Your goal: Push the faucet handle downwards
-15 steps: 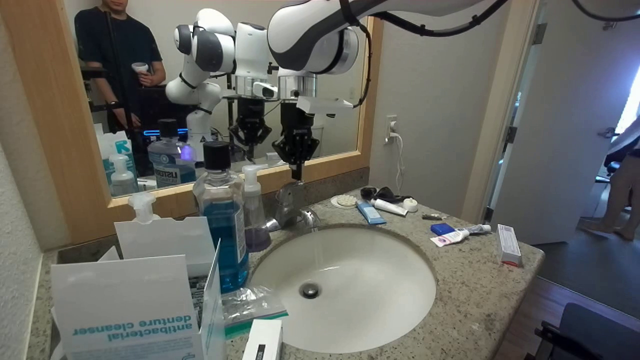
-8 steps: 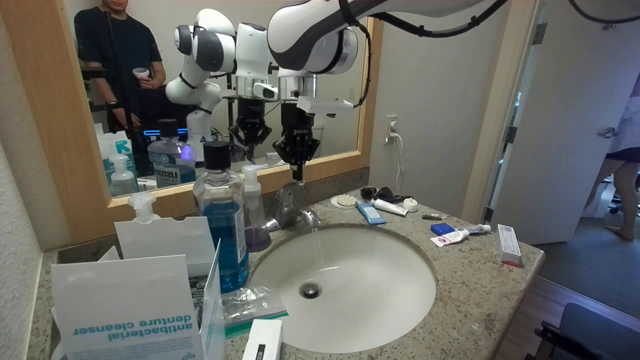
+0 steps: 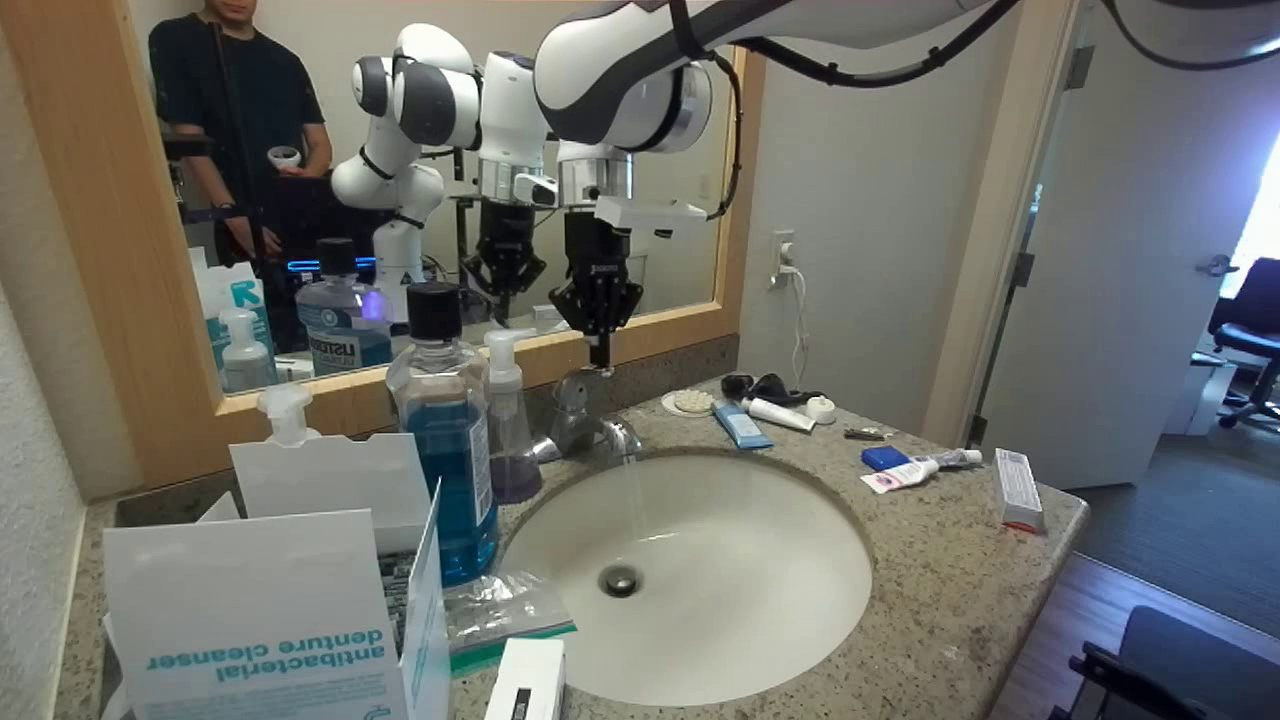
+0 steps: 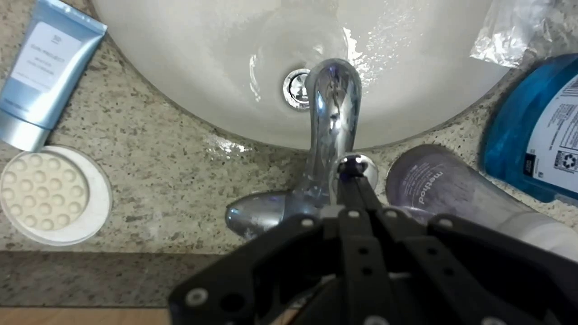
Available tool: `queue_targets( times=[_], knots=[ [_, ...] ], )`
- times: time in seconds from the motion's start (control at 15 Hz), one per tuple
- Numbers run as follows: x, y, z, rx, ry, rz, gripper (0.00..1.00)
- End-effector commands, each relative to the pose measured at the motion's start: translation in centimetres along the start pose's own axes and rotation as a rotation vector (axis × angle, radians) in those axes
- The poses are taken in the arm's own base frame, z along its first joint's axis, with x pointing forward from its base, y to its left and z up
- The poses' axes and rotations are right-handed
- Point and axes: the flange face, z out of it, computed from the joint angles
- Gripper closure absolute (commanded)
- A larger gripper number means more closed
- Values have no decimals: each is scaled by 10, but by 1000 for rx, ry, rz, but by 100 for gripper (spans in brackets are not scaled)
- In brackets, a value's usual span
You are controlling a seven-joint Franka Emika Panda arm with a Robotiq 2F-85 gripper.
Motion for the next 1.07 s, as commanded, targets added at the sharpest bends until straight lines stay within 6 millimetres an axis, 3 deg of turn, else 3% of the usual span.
queue_targets(
  times=[0.0, 0.2, 0.47, 1.0],
  knots=[
    [8, 11, 18, 25, -64, -5, 100],
    [10, 15, 28, 27, -111, -1, 100],
    [14, 14, 24, 27, -130, 0, 100],
    [-16, -4, -22, 16, -160, 24, 100]
  ],
)
